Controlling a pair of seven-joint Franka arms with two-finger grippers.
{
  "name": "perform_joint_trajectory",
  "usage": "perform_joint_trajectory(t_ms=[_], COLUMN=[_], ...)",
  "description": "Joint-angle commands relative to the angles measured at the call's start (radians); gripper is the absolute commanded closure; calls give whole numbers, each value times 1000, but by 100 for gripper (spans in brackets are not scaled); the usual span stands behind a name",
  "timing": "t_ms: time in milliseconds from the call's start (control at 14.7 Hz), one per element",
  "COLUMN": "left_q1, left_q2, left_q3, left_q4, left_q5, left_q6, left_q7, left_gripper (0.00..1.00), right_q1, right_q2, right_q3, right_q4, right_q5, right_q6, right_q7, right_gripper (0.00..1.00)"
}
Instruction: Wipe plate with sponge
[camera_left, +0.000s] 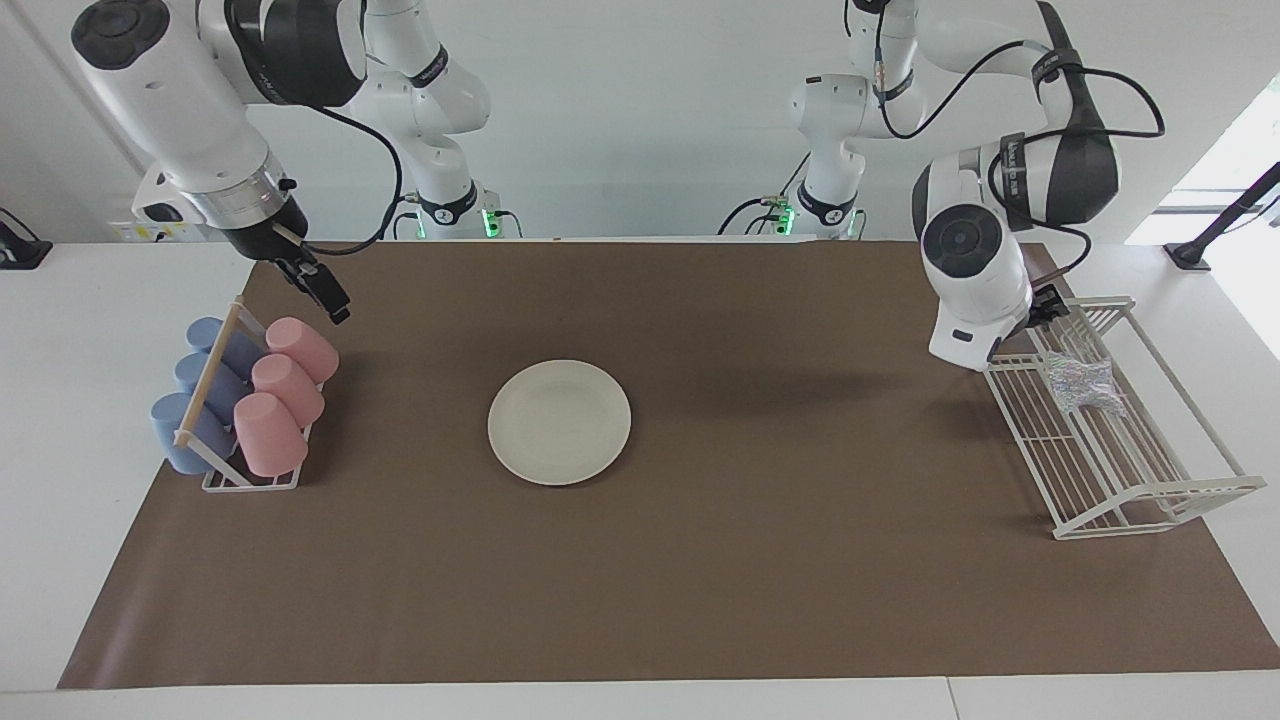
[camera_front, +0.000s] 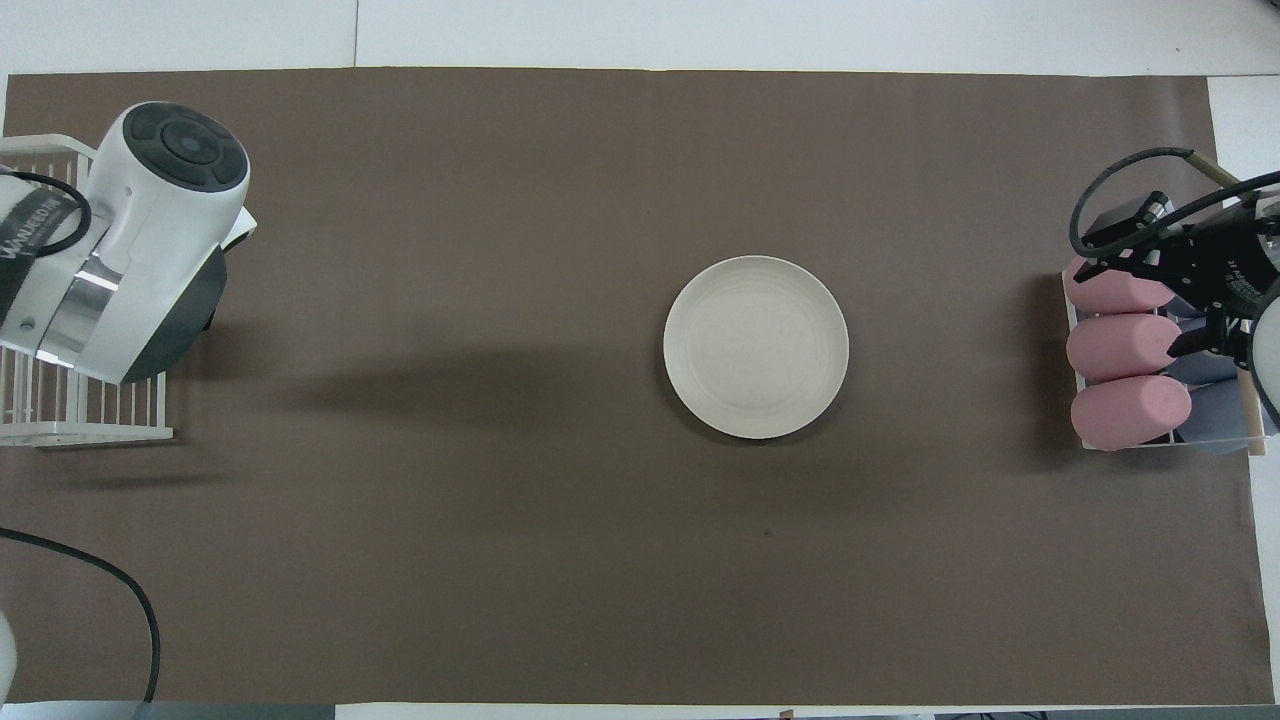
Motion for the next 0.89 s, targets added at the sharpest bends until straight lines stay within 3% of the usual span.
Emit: perform_joint_trajectory(t_ms=[0, 341, 477, 545, 614, 750, 818], left_q1=[-5, 17, 22, 22, 22, 22, 22], left_q2=[91, 107, 107, 107, 107, 105, 105], left_q3=[6, 4, 4, 4, 4, 6, 6], left_q4=[32, 37, 38, 37, 35, 30, 30], left_q5=[149, 191, 191, 191, 191, 190, 190], left_q6=[7, 44, 52, 49, 46, 40, 38], left_q7=[0, 4, 6, 6, 6, 4, 4], left_gripper=[0, 0, 11, 23, 42, 90, 100], right_q1=[3, 15, 38, 51, 72, 100, 103], right_q2=[-36, -54, -59, -63, -71, -76, -76], right_q3=[7, 12, 12, 13, 13, 13, 13], right_q4=[-44, -89, -106, -121, -127, -135, -133], right_q5=[2, 53, 53, 53, 53, 53, 53], right_q6=[20, 88, 117, 140, 140, 125, 117], right_q7=[75, 354, 565, 675, 743, 747, 747], right_gripper=[0, 0, 0, 0, 0, 0, 0])
